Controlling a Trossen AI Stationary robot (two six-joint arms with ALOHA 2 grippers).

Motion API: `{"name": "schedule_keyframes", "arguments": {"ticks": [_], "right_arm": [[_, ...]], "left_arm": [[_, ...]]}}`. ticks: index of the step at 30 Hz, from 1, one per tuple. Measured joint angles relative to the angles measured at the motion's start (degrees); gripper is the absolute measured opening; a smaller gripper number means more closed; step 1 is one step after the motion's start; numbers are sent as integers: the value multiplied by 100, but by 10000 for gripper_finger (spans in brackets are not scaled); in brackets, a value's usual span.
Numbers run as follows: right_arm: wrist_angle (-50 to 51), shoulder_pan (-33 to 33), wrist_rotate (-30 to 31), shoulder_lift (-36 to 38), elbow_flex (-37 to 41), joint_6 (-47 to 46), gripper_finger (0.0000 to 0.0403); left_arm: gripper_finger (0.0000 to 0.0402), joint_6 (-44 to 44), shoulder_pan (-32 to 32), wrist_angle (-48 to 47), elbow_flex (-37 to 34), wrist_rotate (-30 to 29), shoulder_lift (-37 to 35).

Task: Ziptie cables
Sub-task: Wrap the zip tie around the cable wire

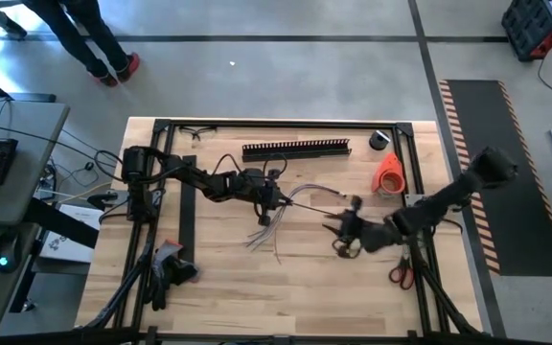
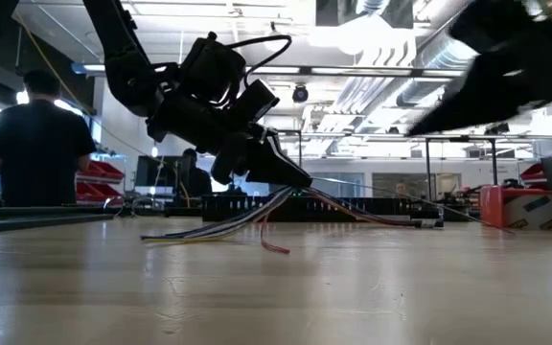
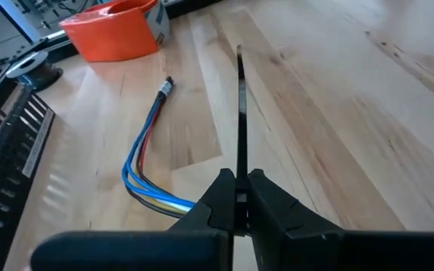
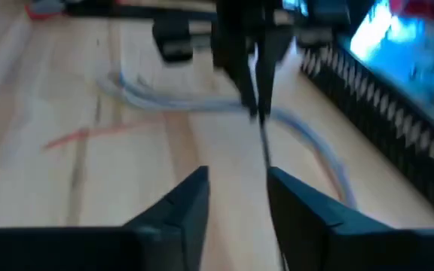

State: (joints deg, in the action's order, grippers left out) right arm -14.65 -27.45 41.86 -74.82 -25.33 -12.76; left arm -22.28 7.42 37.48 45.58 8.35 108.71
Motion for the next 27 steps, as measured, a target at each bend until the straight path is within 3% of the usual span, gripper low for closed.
{"name": "schedule_keyframes", "arguments": {"ticks": [3, 6, 8, 11, 18, 27], "right_arm": [[-992, 697, -692, -418, -23, 1133, 155], [-1350, 1218, -1398, -1005, -206, 1931, 177], [-1370, 1448, -1437, -1410, -405, 2251, 181], [-1384, 1664, -1015, -1934, -716, 2457, 179], [-1375, 1917, -1347, -2647, -1238, 2741, 133], [-1360, 1870, -1287, -2695, -1291, 2777, 49]], "left_arm": [[3, 56, 0, 9, 0, 3, 0], [3, 74, -31, -15, 0, 4, 0], [3, 80, -31, -2, 0, 5, 2], [3, 119, -37, 1, 0, 12, 2], [3, 120, -33, -8, 0, 10, 4], [3, 120, -37, -36, 1, 17, 7]]}}
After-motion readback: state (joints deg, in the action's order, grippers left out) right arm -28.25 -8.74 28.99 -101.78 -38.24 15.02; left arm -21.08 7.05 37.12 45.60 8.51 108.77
